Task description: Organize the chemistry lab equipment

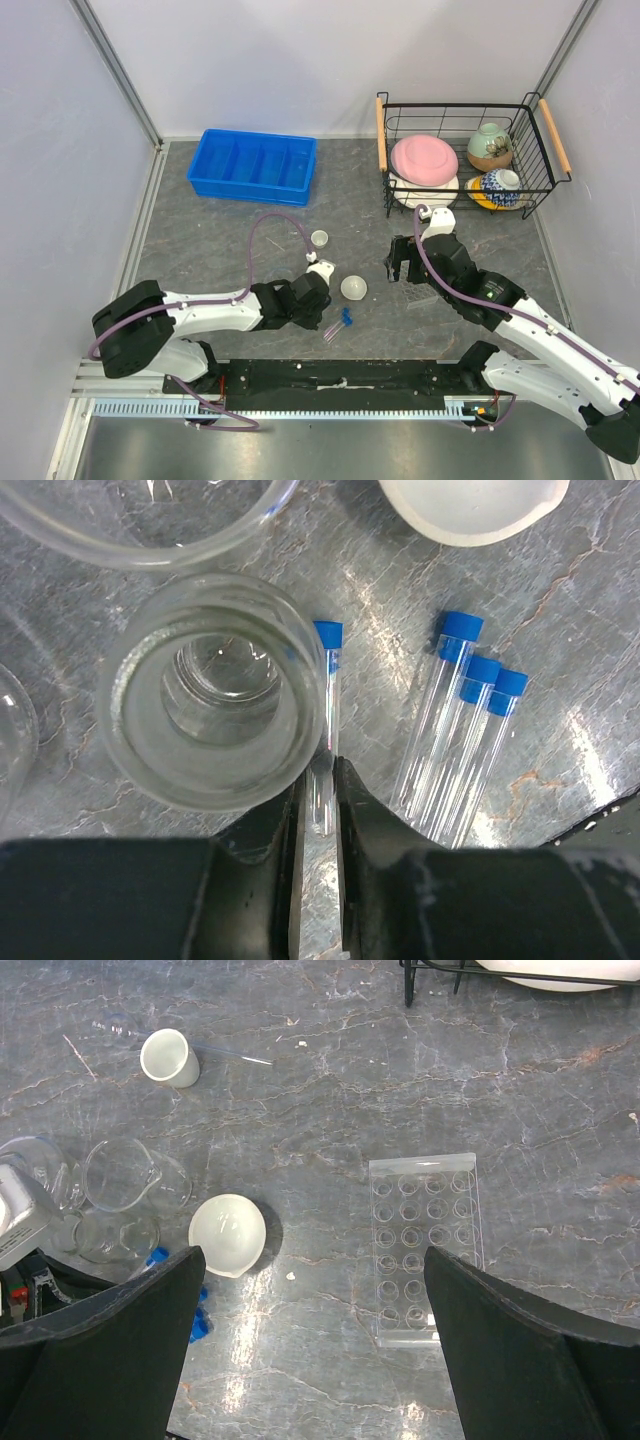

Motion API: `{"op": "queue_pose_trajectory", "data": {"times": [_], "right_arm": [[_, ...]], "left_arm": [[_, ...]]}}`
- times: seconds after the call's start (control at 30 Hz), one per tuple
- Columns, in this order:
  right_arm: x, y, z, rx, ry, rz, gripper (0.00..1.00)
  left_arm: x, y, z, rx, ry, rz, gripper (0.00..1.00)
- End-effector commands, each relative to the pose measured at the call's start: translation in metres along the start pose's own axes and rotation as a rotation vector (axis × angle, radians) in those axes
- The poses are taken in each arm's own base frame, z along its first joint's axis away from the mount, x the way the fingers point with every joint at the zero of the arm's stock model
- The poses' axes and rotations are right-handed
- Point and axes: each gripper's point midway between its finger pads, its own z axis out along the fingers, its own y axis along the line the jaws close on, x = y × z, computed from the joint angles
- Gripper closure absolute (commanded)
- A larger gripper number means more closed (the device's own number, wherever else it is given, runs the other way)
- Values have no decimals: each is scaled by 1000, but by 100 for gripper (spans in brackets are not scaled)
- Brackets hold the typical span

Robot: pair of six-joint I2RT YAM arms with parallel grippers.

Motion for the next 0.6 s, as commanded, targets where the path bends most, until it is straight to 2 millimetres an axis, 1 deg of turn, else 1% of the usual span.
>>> {"op": "queue_pose_trajectory", "data": {"times": [0.0, 0.07, 0.13, 0.33, 0.37, 0.43, 0.47, 0.5, 0.57], "right_arm": [[-6, 2, -1, -5, -23, 15, 2], [-7, 3, -2, -8, -23, 20, 2], [-6, 2, -1, -6, -22, 22, 2], [-5, 2, -2, -8, -20, 29, 2], [-6, 3, -2, -12, -21, 30, 2], [-7, 4, -2, -16, -21, 29, 2], [-8, 5, -3, -18, -22, 31, 2], [-8, 5, -3, -20, -22, 31, 2], [-9, 5, -4, -20, -20, 27, 2]], "left_arm": [[5, 9, -6, -35, 6, 31, 89], [6, 10, -8, -40, 12, 43, 92], [4, 10, -10, -37, 13, 59, 98], [-1, 2, -19, 3, 31, 139, 98], [-5, -3, -22, 18, 25, 150, 98], [-8, -8, -28, 39, 24, 174, 98], [-14, -15, -33, 66, 4, 176, 98], [-15, -22, -36, 103, 9, 181, 98], [-24, -32, -45, 138, -11, 188, 98]]}}
